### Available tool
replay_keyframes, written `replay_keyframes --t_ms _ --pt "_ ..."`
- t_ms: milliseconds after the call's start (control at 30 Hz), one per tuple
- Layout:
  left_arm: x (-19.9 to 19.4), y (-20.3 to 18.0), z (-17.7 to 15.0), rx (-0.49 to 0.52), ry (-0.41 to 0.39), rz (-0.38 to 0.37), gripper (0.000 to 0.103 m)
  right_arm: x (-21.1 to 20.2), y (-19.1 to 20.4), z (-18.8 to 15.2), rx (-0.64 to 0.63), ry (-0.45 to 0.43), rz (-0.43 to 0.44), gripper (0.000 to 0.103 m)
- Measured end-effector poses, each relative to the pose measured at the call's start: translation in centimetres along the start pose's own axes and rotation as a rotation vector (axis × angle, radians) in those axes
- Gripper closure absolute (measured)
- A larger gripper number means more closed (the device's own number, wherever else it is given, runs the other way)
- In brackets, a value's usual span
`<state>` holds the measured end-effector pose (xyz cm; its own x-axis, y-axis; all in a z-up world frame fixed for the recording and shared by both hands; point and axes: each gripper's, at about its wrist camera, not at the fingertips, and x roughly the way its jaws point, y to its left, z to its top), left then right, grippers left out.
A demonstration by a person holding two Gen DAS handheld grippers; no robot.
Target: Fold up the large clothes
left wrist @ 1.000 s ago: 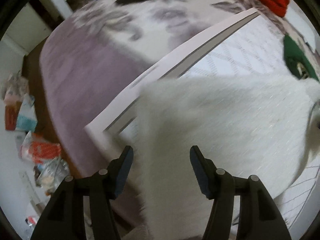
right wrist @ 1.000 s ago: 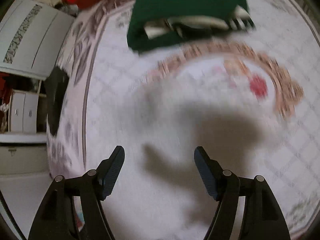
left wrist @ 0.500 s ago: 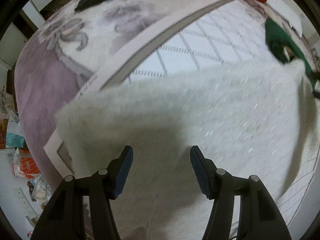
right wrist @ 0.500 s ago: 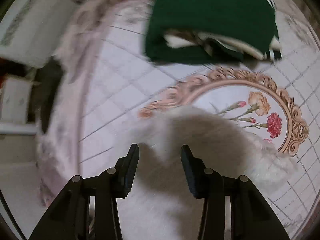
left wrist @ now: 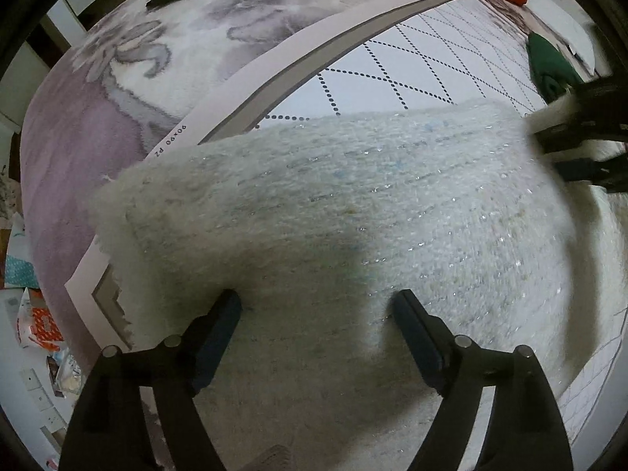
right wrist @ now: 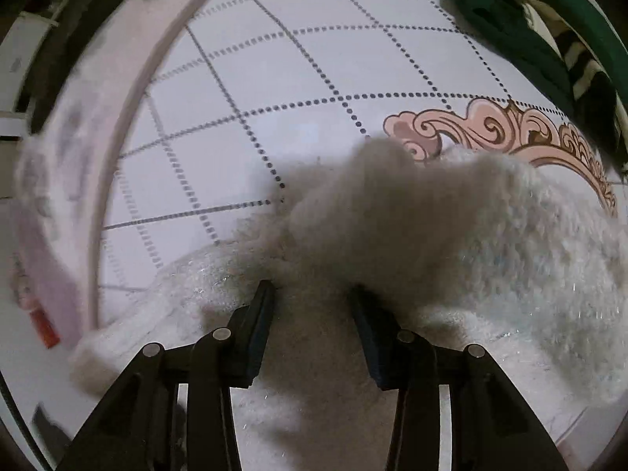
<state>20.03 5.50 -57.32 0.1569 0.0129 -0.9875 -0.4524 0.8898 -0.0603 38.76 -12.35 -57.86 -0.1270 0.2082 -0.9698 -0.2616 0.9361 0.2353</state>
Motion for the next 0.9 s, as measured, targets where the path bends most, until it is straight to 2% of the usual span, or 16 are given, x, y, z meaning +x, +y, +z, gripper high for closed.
replay_keyframes --t_ms 67,100,133,200,233,300,333,433,500,533,567,600,667,767,867,900 --pt "-0.7 -0.1 0.1 -0.004 -0.009 0.0 0.023 -4.0 -3.2 -2.1 0.067 -0.083 0.118 0.051" --pt "-0.9 -0.2 0.0 -0.003 -0.016 0.005 0.023 -6.2 -5.3 -3.5 0.103 -0.146 0.106 0.035" --pt "-1.3 -0.1 0.1 -0.004 -0.022 0.006 0.023 -8.4 -7.7 -5.0 0.142 -0.223 0.056 0.02" --pt "-2.0 -0.6 0.1 -0.008 -0.032 -0.001 0.023 -10.8 -12.4 -7.7 0.224 -0.324 -0.059 0.019" --pt "-2.3 -1.0 0.1 -0.011 -0.034 -0.003 0.023 -11.0 -15.3 -9.0 0.281 -0.337 -0.11 0.018" --pt "-2.6 -1.9 0.0 -0.012 -0.033 -0.006 0.023 -8.6 -20.7 -10.2 0.387 -0.271 -0.082 0.018" --pt "-2.7 -2.7 -0.1 -0.006 -0.03 -0.003 0.023 -6.7 -23.2 -10.8 0.448 -0.222 -0.032 0.018" --pt "-3.2 -4.2 -0.8 0.017 -0.029 0.001 0.023 -0.5 -28.3 -10.7 0.571 -0.102 0.198 0.018" --pt "-3.4 -5.0 -1.2 0.04 -0.031 0.015 0.023 0.7 -28.9 -10.7 0.596 -0.137 0.266 0.018" --pt "-3.5 -5.6 -1.2 0.053 -0.034 0.023 0.023 0.5 -28.6 -10.9 0.582 -0.161 0.282 0.037" --pt "-3.6 -6.3 -1.3 0.065 -0.037 0.036 0.023 0.2 -28.4 -11.2 0.561 -0.183 0.346 0.068" --pt "-3.6 -6.8 -1.3 0.072 -0.038 0.045 0.023 0.0 -28.5 -12.0 0.584 -0.179 0.396 0.088" --pt "-3.7 -7.3 -1.5 0.097 -0.038 0.074 0.023 -0.9 -28.7 -14.0 0.615 -0.202 0.395 0.089" --pt "-4.2 -7.9 -2.3 0.144 -0.048 0.115 0.023 -1.4 -29.9 -19.4 0.722 -0.182 0.399 0.092" --pt "-4.6 -8.5 -3.7 0.196 -0.062 0.139 0.023 -1.0 -30.7 -26.5 0.788 -0.102 0.358 0.094" --pt "-4.7 -8.6 -4.0 0.204 -0.06 0.137 0.023 -0.3 -30.7 -28.5 0.781 -0.043 0.352 0.094"
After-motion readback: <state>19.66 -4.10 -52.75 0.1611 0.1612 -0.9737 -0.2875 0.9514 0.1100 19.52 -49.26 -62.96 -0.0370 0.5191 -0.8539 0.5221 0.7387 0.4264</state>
